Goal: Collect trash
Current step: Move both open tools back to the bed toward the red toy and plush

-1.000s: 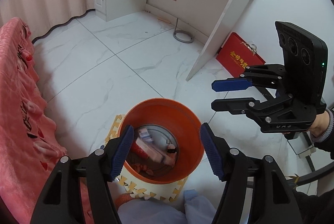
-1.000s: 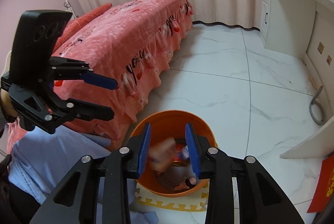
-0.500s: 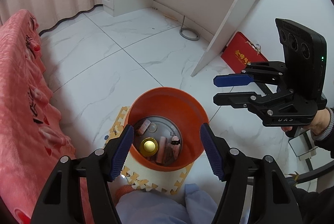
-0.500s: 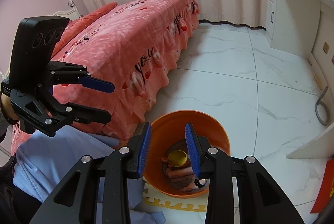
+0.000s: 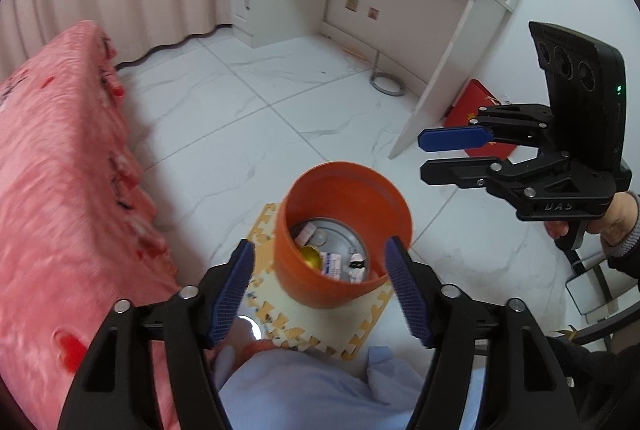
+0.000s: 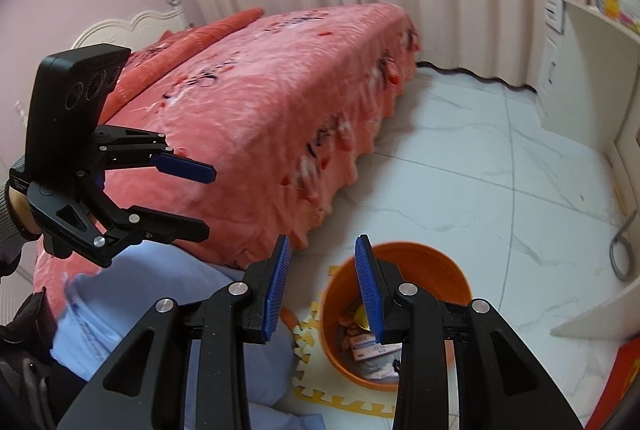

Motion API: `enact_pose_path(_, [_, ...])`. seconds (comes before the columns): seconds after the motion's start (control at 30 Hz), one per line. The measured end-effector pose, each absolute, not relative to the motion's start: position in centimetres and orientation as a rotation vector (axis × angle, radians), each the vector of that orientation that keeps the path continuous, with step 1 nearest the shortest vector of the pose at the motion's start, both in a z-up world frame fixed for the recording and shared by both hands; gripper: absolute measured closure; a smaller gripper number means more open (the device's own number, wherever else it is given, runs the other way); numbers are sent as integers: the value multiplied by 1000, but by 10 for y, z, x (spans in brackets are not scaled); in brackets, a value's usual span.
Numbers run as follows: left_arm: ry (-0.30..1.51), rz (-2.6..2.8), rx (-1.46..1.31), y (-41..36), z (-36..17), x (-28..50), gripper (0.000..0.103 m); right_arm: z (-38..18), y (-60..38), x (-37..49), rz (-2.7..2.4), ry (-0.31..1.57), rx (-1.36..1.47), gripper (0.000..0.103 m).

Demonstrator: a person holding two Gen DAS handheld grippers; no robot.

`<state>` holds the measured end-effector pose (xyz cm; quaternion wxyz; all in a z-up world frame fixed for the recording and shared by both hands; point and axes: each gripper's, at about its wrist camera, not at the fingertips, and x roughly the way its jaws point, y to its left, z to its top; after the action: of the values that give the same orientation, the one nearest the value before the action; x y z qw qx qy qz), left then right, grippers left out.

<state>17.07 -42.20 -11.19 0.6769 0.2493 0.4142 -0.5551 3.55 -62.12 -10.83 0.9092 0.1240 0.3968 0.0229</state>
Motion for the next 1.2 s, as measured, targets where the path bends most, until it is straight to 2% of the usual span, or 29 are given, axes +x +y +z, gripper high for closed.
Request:
enact_pose_path(0.2, [914, -1172, 495, -375, -98, 173, 29, -89, -571, 52, 144, 812, 198, 67])
enact_pose_path(0.27, [911, -1145, 477, -359, -95, 172, 29, -85, -553, 58, 176, 813, 180, 61])
enact_pose_path(0.37, [906, -1101, 450, -331, -91, 171, 28, -77, -525, 68, 235, 806, 161, 61])
enact_pose_path(0.4, [907, -1082, 443, -320, -90, 170, 24, -74, -513, 72, 258, 804, 150, 60])
enact_pose_path(0.47, [907, -1045, 427, -302, -88, 167, 21, -70, -493, 79, 292, 803, 136, 55])
enact_pose_path(0.6, [920, -961, 377, -256, -88, 164, 21, -65, -446, 95, 383, 807, 101, 54])
enact_pose_path(0.93, [937, -765, 264, -143, -87, 164, 17, -59, -328, 131, 595, 817, 11, 43])
enact_pose_path(1.2, [964, -591, 165, -47, -96, 174, 17, -63, -241, 168, 738, 833, -53, 41])
